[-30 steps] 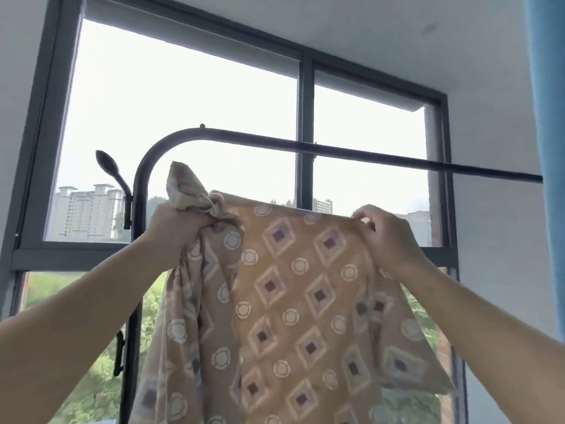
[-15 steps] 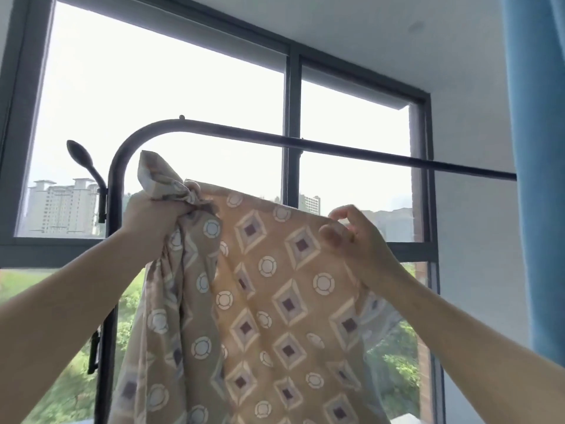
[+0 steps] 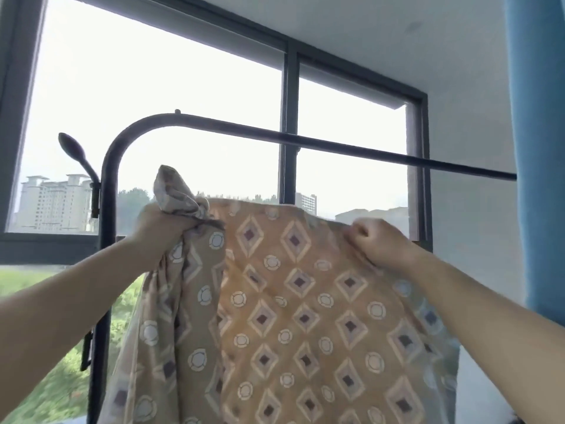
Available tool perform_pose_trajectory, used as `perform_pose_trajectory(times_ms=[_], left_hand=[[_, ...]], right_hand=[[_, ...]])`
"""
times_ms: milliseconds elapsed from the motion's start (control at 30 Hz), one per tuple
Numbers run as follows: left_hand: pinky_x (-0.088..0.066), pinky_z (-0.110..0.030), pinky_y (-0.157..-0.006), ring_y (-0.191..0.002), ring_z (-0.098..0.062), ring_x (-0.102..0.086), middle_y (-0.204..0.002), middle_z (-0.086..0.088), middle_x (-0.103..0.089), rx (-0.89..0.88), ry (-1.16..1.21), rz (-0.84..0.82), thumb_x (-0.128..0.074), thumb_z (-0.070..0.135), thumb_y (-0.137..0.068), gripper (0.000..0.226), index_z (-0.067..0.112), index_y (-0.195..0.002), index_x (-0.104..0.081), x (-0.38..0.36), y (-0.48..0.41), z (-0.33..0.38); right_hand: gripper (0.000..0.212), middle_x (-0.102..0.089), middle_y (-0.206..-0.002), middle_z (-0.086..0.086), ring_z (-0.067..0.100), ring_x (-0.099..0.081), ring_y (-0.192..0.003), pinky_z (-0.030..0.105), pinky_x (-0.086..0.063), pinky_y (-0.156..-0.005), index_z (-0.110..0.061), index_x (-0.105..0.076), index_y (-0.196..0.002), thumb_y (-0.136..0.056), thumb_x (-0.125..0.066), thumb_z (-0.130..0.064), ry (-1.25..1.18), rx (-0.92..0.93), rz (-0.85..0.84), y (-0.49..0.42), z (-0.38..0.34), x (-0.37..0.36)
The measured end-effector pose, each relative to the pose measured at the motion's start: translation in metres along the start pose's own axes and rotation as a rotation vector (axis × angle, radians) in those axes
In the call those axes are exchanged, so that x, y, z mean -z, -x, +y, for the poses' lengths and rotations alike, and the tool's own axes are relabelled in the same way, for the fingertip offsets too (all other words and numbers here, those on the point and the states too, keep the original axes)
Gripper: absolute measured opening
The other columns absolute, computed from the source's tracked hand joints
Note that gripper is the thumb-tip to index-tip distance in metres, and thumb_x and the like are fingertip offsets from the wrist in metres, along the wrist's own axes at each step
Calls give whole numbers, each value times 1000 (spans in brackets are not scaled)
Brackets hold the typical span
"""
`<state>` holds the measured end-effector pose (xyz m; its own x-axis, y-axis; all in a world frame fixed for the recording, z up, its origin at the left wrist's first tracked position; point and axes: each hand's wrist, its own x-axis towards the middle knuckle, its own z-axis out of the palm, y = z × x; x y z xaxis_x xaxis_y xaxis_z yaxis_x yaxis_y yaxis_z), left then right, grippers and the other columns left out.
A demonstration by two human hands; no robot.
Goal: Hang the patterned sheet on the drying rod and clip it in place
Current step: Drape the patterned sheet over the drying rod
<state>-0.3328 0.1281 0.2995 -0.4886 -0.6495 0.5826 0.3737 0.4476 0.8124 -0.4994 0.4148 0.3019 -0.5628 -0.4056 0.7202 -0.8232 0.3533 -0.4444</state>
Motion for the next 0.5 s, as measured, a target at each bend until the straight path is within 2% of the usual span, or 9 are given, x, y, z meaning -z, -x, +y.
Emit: perform_pose_trajectory(times_ms=[33, 67, 133, 167, 233, 367, 433, 500], left_hand=[[-56, -29, -60, -69, -26, -65, -67, -9, -67, 21, 22, -88, -74, 2, -72, 9, 4, -74, -65, -9, 13, 1], [-55, -27, -55, -64, -25, -65, -62, -9, -65, 31, 35, -159, -68, -4, -75, 9, 2, -70, -64, -15, 21, 1], [-54, -26, -54, -61, -23, -65, -65, -13, -65, 35, 97, -225, -63, -6, -79, 11, 1, -71, -64, -30, 31, 2], [-55, -26, -56, -63, -23, -65, -73, -17, -65, 25, 125, -250, -63, -4, -80, 8, 1, -74, -64, -34, 32, 4], [-56, -28, -58, -68, -23, -67, -84, -20, -65, 32, 143, -334, -64, 0, -81, 1, 1, -82, -64, -43, 35, 10], [-54, -25, -51, -61, -20, -68, -75, -11, -69, 83, 153, -437, -66, 5, -81, 2, 5, -81, -65, -71, 47, 29], [-53, -23, -49, -58, -19, -67, -73, -10, -67, 89, 159, -462, -66, 4, -82, 4, 7, -79, -64, -79, 49, 34], [-53, -23, -50, -58, -18, -66, -72, -8, -67, 66, 154, -486, -66, 5, -82, 2, 6, -82, -65, -81, 48, 37]], right_hand=[[31, -50, -68, 2, 16, -49, -63, 26, -38, -56, -10, -52, -74, -99, -41, -27, -4, -28, -46, 1, 1, -7], [29, -52, -70, 4, 17, -50, -66, 27, -40, -57, -8, -56, -80, -99, -41, -23, -53, -80, 5, -3, 2, -11], [25, -55, -73, 6, 20, -52, -68, 26, -41, -58, -8, -60, -89, -99, -42, -22, -388, -187, 114, -2, -2, -11], [22, -57, -74, 7, 21, -55, -68, 26, -43, -59, -10, -61, -89, -98, -45, -22, -575, -215, 99, 2, -11, -10], [16, -60, -73, 7, 21, -57, -65, 27, -46, -59, -13, -63, -85, -94, -53, -21, -778, -210, -91, 7, -28, -15], [13, -58, -65, 4, 17, -56, -54, 26, -47, -54, -14, -56, -82, -90, -58, -24, -898, -159, -470, 23, -58, -39], [8, -63, -70, 4, 17, -61, -57, 26, -53, -58, -13, -59, -85, -90, -58, -19, -991, -160, -567, 26, -64, -46], [9, -68, -83, 9, 22, -65, -72, 33, -57, -73, -10, -64, -94, -89, -60, -17, -984, -142, -565, 23, -63, -52]])
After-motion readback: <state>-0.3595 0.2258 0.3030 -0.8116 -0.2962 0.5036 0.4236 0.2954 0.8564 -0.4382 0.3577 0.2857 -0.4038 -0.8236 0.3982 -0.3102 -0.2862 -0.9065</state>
